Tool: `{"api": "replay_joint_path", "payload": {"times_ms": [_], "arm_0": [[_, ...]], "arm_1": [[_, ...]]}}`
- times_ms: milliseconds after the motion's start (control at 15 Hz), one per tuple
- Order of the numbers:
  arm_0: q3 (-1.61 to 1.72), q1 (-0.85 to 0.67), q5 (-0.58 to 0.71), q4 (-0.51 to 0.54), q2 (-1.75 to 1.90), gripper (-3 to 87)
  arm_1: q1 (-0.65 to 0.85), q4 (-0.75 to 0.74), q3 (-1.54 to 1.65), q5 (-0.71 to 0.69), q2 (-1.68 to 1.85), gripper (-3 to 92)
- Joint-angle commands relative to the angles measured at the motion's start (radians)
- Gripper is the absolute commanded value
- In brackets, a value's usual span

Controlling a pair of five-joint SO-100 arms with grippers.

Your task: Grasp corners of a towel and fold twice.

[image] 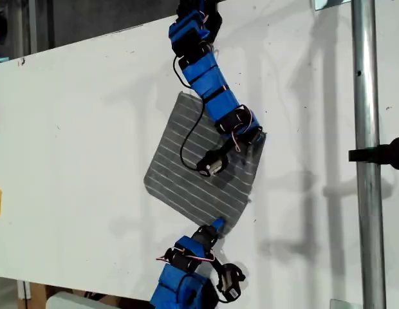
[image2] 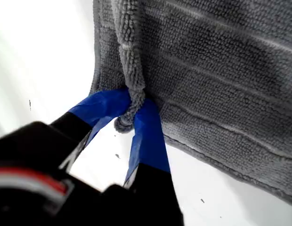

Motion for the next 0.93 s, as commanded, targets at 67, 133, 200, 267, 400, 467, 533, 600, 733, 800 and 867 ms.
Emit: {"api": "replay_joint_path", "payload": {"times_ms": [67,133,200,267,400,467,533,600,733,800,867], "arm_0": [[0.041,-0.006,-0.052,-0.114,0.008,12.0],[0.054,0.003,-0.067,-0.137,0.006,9.9],[0.071,0.014,-0.084,-0.169,0.003,8.3],[0.092,0.025,-0.101,-0.202,0.002,7.3],[0.107,0.049,-0.124,-0.238,-0.023,10.3],[0.087,0.058,-0.127,-0.218,-0.034,18.2],[0.054,0.063,-0.129,-0.17,-0.034,21.1],[-0.003,0.066,-0.121,-0.097,-0.029,23.9],[-0.132,0.061,-0.097,0.077,-0.017,28.0],[-0.141,0.057,-0.086,0.097,-0.015,28.1],[-0.109,0.051,-0.091,0.063,-0.023,28.1]], "arm_1": [[-0.018,0.008,0.009,0.015,0.032,-0.3],[-0.018,0.006,0.009,0.015,0.032,-0.3],[-0.015,0.008,0.009,0.015,0.032,-0.3],[-0.014,0.011,0.009,0.015,0.034,-0.3],[-0.014,0.02,0.009,0.015,0.041,-0.3],[-0.014,0.021,0.009,0.014,0.044,-0.3],[-0.012,0.021,0.009,0.014,0.044,-0.3],[-0.011,0.021,0.009,0.012,0.043,-0.3],[-0.008,0.021,0.009,0.009,0.044,-0.3],[-0.008,0.021,0.009,0.009,0.044,-0.3],[-0.008,0.021,0.009,0.009,0.046,-0.3]]}}
